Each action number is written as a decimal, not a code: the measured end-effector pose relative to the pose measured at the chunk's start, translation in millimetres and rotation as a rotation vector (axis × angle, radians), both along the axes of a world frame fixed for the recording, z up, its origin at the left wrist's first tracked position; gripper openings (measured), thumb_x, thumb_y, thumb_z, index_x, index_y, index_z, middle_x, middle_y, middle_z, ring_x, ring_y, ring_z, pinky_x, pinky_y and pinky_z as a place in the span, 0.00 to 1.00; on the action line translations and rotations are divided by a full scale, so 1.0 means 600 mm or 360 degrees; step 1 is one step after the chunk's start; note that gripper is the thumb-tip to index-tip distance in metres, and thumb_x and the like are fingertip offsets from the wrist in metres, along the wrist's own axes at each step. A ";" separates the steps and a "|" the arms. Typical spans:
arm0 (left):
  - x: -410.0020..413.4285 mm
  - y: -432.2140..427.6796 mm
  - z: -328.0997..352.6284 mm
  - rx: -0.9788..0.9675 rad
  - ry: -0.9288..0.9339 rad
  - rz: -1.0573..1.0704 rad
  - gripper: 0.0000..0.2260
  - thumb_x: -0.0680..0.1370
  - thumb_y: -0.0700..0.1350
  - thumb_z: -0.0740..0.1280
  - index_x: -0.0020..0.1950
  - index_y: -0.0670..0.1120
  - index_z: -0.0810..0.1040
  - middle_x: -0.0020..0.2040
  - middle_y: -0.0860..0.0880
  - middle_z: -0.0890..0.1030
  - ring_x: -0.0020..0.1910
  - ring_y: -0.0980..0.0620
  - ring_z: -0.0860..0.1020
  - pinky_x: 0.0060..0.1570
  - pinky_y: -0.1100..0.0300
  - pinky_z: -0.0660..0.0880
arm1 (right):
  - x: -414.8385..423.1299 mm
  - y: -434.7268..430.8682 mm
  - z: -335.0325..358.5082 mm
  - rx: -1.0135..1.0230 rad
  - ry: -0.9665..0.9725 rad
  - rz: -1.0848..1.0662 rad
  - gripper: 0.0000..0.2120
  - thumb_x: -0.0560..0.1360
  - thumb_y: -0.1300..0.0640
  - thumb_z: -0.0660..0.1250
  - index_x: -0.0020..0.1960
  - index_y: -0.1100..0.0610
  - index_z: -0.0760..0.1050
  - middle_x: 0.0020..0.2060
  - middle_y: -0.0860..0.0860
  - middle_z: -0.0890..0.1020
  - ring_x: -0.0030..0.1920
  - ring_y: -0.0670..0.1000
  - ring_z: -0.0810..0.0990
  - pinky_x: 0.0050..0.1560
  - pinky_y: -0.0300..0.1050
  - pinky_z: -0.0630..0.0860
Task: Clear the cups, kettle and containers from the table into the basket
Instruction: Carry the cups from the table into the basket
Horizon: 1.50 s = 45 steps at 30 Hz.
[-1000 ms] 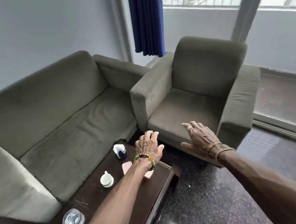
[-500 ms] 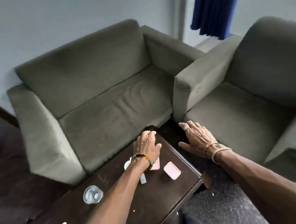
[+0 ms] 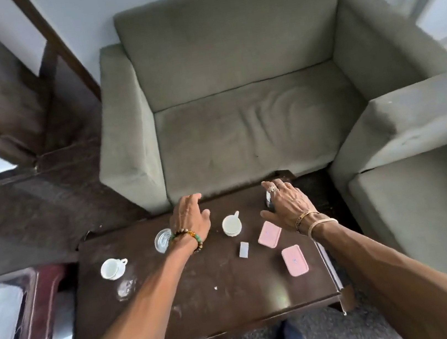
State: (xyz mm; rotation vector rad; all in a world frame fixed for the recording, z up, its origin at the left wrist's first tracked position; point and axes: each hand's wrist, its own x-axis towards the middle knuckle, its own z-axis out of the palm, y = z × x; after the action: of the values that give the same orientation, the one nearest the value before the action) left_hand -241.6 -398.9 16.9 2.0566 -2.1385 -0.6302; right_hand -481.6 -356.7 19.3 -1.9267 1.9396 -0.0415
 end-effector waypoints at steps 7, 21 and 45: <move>0.038 0.027 -0.096 0.0198 0.0054 0.0173 0.21 0.77 0.44 0.66 0.69 0.44 0.69 0.67 0.44 0.72 0.68 0.46 0.69 0.68 0.56 0.63 | 0.060 -0.026 -0.106 0.0184 -0.0070 0.0150 0.38 0.72 0.41 0.67 0.76 0.55 0.59 0.66 0.56 0.70 0.65 0.59 0.71 0.63 0.53 0.71; 0.016 0.029 -0.337 0.0532 0.0248 0.0282 0.23 0.77 0.44 0.67 0.71 0.46 0.67 0.67 0.45 0.71 0.67 0.48 0.69 0.64 0.62 0.62 | 0.119 -0.047 -0.358 0.0430 -0.0017 0.0089 0.40 0.71 0.44 0.71 0.75 0.53 0.56 0.63 0.53 0.68 0.64 0.57 0.73 0.60 0.50 0.72; -0.011 -0.017 -0.458 0.0658 0.0520 0.0404 0.26 0.73 0.34 0.66 0.68 0.52 0.72 0.57 0.51 0.82 0.54 0.51 0.80 0.57 0.54 0.77 | 0.154 -0.113 -0.474 0.0338 -0.0324 -0.0044 0.37 0.65 0.51 0.78 0.69 0.49 0.65 0.63 0.51 0.65 0.55 0.58 0.78 0.51 0.50 0.78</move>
State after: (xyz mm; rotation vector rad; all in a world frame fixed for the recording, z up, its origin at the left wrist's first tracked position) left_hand -248.5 -408.9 -258.1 2.1698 -1.6366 -1.3509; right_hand -389.0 -424.5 -265.2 -1.6894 1.7608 -0.0361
